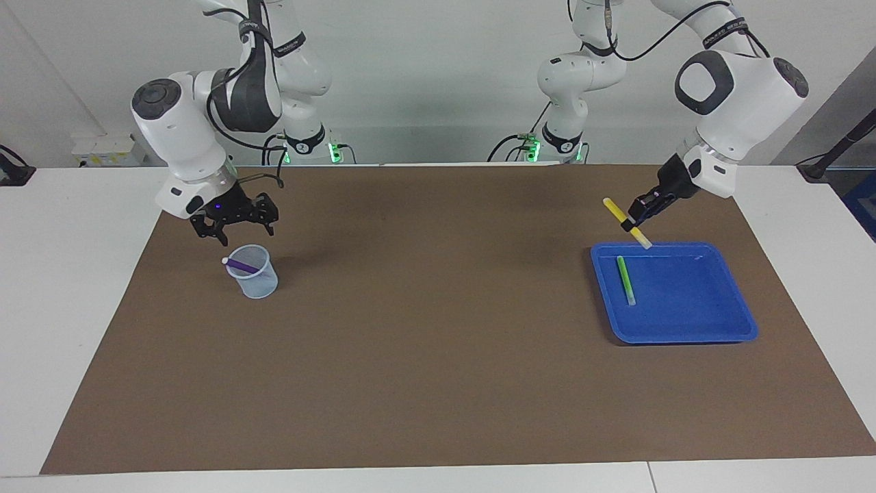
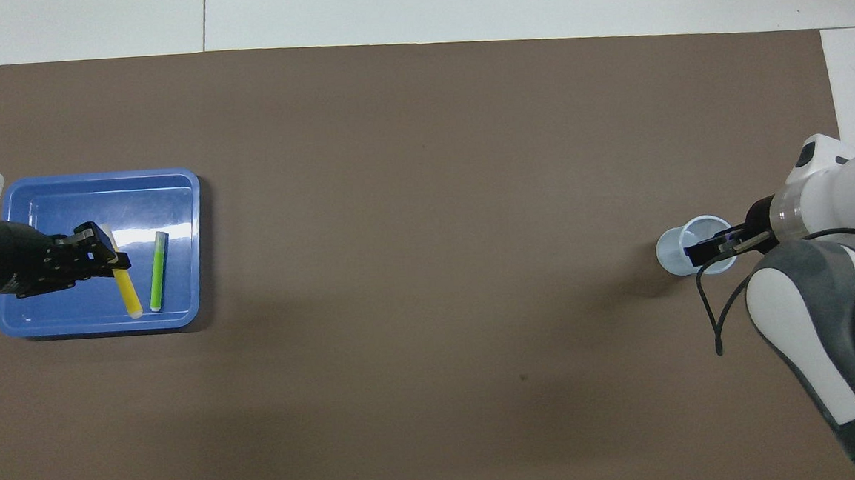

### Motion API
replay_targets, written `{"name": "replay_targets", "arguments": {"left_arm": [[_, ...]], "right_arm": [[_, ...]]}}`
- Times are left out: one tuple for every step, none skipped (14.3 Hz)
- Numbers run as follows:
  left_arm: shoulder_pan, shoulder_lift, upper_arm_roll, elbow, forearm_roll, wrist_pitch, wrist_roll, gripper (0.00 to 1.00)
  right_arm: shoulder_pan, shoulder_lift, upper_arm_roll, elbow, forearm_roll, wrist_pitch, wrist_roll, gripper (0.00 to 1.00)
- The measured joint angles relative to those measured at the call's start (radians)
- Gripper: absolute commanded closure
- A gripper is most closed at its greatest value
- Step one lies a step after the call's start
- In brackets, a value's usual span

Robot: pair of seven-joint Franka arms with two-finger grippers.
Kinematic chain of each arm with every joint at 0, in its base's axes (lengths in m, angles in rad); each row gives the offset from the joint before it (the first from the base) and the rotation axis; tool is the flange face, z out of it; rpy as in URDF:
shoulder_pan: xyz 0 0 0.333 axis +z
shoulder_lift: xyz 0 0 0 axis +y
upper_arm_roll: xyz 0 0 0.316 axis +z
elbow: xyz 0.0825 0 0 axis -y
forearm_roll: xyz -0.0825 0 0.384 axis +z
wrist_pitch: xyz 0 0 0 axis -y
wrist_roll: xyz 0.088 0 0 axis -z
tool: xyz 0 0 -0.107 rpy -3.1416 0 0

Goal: Right arm passes pens to left for tray arrangement
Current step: 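Lower the yellow pen into the tray beside the green pen, open the left gripper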

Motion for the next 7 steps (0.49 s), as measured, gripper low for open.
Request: {"name": "replay_targets", "arguments": {"left_arm": [[0.012,0.007,0.000,-0.005,0.042,0.000,0.054,1.00],[0.025,0.017,0.001,-0.008,0.077,0.000,0.101,1.00],[0.040,0.030,0.001,-0.008,0.107,0.001,0.144,1.00],[0.054,0.045,0.002,-0.008,0.132,0.005,0.182,1.00],[0.065,0.061,0.002,-0.008,0.154,0.016,0.211,1.00],[0.069,0.079,0.003,-0.009,0.175,0.036,0.228,1.00],[0.070,0.097,0.002,-0.009,0.193,0.059,0.238,1.00]], "right_arm": [[-0.006,0.013,0.001,-0.011,-0.016,0.026,-0.040,0.00],[-0.015,0.025,0.001,-0.016,-0.027,0.046,-0.066,0.00],[-0.025,0.037,0.001,-0.018,-0.032,0.062,-0.091,0.01],[-0.039,0.047,0.001,-0.021,-0.032,0.076,-0.121,0.05],[-0.055,0.056,0.001,-0.025,-0.032,0.092,-0.150,0.05],[-0.072,0.065,0.001,-0.029,-0.032,0.102,-0.170,0.06],[-0.083,0.072,0.001,-0.030,-0.032,0.104,-0.181,0.10]]}}
